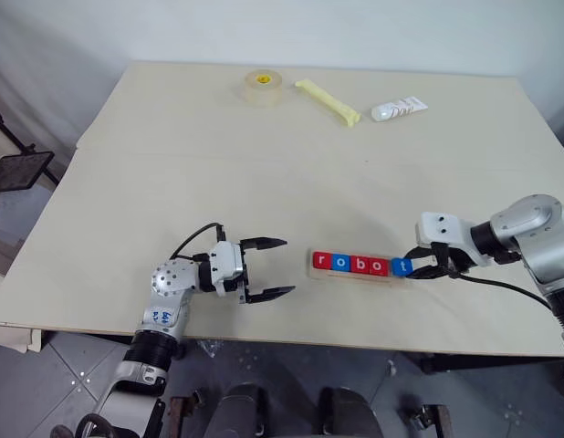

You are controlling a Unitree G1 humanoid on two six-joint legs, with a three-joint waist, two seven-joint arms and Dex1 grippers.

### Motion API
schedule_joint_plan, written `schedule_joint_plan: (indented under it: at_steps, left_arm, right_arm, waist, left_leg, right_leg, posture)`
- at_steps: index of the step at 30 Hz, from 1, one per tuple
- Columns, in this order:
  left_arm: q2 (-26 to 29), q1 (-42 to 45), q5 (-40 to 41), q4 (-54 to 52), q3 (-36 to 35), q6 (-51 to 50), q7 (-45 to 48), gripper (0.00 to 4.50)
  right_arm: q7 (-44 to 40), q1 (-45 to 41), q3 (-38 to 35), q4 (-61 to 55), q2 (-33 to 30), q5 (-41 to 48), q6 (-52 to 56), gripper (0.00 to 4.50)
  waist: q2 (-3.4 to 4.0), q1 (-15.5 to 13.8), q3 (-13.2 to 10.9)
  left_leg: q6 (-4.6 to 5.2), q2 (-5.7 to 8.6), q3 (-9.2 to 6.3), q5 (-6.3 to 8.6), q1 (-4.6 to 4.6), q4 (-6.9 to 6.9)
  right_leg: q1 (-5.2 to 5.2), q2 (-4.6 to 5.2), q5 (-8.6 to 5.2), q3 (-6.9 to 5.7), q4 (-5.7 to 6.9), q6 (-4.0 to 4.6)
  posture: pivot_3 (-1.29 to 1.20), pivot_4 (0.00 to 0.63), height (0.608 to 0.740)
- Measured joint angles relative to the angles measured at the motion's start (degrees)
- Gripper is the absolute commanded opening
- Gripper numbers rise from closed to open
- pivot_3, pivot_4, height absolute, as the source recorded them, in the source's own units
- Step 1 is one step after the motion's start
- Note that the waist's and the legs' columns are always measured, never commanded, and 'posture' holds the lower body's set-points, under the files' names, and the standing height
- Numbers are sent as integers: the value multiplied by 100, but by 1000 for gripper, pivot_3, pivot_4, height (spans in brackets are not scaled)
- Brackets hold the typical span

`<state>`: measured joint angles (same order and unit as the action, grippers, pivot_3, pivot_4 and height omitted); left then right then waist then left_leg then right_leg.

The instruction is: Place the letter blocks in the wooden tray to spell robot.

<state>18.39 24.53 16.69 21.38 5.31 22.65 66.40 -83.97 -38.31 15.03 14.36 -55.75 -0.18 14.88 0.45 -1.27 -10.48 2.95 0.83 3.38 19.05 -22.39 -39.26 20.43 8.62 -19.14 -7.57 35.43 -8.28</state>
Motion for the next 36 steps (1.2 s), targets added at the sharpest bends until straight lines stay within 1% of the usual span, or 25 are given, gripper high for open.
schedule_joint_plan:
  at_steps: [2,4,5,7,11,19,26,29,33,36]
  left_arm:
    - [0,-3,0,-22,0,0,-24,4500]
    - [1,-7,0,-25,0,0,-52,4500]
    - [1,-8,0,-26,0,0,-59,4500]
    - [1,-12,-1,-31,2,0,-74,4500]
    - [1,-12,-1,-34,3,0,-86,4500]
    - [-11,2,-2,-25,13,0,-81,4500]
    - [-34,23,-3,-11,20,0,-66,4500]
    - [-24,44,0,-12,18,-29,-58,4500]
    - [76,41,21,-18,-34,-208,-40,4500]
    - [153,57,36,-7,-76,-234,8,4500]
  right_arm:
    - [-15,-7,6,-2,13,1,17,1448]
    - [-25,-7,8,-4,20,-7,14,2194]
    - [-25,-7,8,-6,31,-6,15,2444]
    - [-19,-8,8,-32,79,-4,26,3193]
    - [-15,-8,5,-87,79,-1,100,4455]
    - [-6,224,-447,-623,-154,393,473,4485]
    - [507,855,-1103,-729,-194,638,672,4485]
    - [716,1363,-1749,-929,-259,985,822,4485]
    - [860,2438,-2749,-1193,-305,1348,776,4485]
    - [1015,2713,-2911,-1248,-263,1438,739,4485]
  waist:
    - [0,-7,0]
    - [0,-4,0]
    - [0,-4,0]
    - [0,2,0]
    - [0,-1,0]
    - [0,-10,0]
    - [-1,-9,0]
    - [-1,-28,0]
    - [-2,-41,-1]
    - [-2,-2,-1]
  left_leg:
    - [0,0,-1,0,0,0]
    - [0,2,-1,0,0,0]
    - [0,2,-1,0,0,0]
    - [0,1,-1,0,0,0]
    - [0,1,0,0,0,0]
    - [0,1,-5,0,0,0]
    - [0,2,-6,0,0,0]
    - [0,4,-9,0,-2,0]
    - [1,7,-16,0,-1,1]
    - [0,3,0,0,5,1]
  right_leg:
    - [0,0,0,0,1,0]
    - [0,1,0,1,1,0]
    - [0,1,0,0,1,0]
    - [0,0,0,0,1,0]
    - [0,0,0,0,1,0]
    - [-1,0,0,-1,3,0]
    - [-2,1,0,-2,3,0]
    - [-2,3,0,-3,5,0]
    - [-7,2,0,-6,5,-1]
    - [-7,2,0,1,4,-1]
  posture:
    - [0,150,740]
    - [0,150,740]
    - [0,150,740]
    - [0,150,740]
    - [0,150,740]
    - [0,150,740]
    - [0,150,740]
    - [0,150,740]
    - [0,150,740]
    - [0,150,740]
